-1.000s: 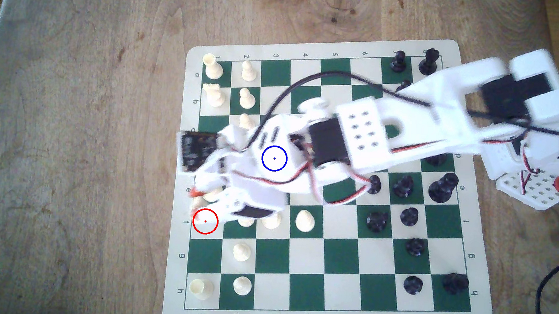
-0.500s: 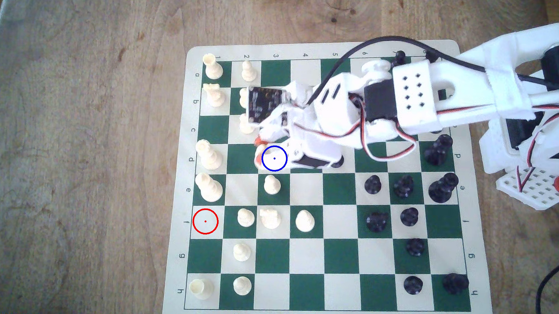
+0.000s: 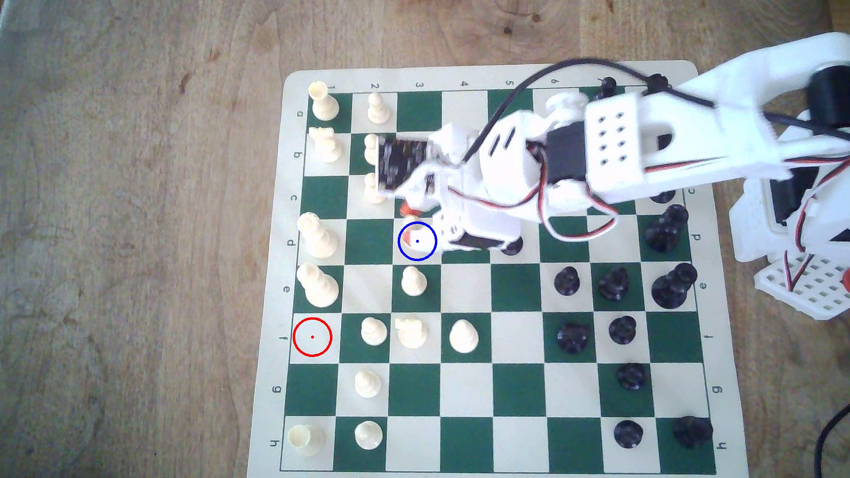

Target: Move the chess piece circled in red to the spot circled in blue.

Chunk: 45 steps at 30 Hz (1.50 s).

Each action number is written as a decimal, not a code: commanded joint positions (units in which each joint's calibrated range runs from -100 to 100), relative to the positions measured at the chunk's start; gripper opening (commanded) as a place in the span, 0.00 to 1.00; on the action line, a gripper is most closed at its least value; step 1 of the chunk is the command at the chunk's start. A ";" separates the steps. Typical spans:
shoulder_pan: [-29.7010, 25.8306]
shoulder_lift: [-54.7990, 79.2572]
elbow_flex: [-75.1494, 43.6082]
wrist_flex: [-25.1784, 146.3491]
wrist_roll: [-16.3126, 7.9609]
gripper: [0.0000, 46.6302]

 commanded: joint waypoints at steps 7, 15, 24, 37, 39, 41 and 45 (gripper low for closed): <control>-0.10 1.61 -5.91 -0.98 0.05 0.04; -0.03 4.24 -9.09 -1.07 0.20 0.04; 0.44 4.58 -8.27 -0.66 0.93 0.06; 0.21 1.70 -8.09 1.72 2.78 0.32; 0.21 0.85 -7.64 1.88 2.83 0.32; 0.21 0.25 -7.27 2.21 2.83 0.32; 0.21 -1.27 -7.27 3.68 2.93 0.32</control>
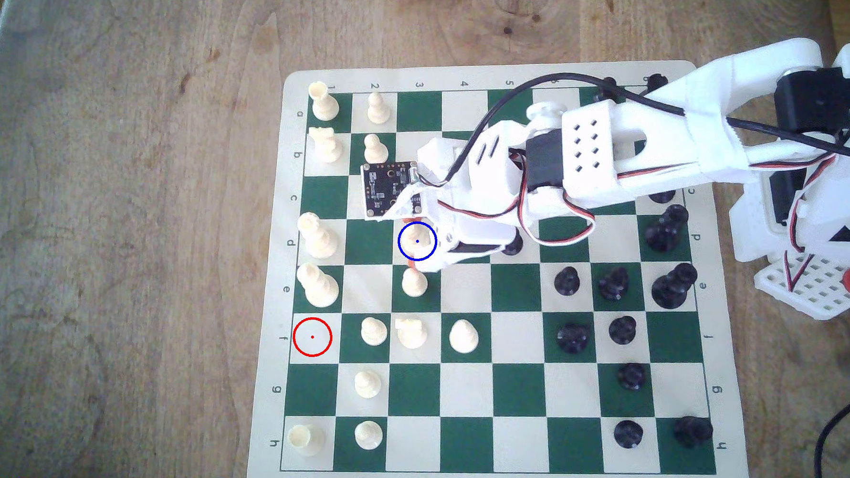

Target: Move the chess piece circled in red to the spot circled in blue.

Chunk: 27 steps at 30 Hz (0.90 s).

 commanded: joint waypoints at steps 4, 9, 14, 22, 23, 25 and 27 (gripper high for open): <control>0.37 -7.99 -2.57 1.22 0.10 0.32; 0.60 -10.20 -2.03 1.96 0.15 0.32; 0.68 -13.85 -0.22 4.09 0.54 0.32; 1.07 -24.46 6.49 9.16 0.59 0.32; 1.15 -25.82 7.58 9.49 0.59 0.32; 1.38 -30.49 11.57 11.21 0.59 0.32; 1.30 -34.56 14.74 12.60 0.39 0.32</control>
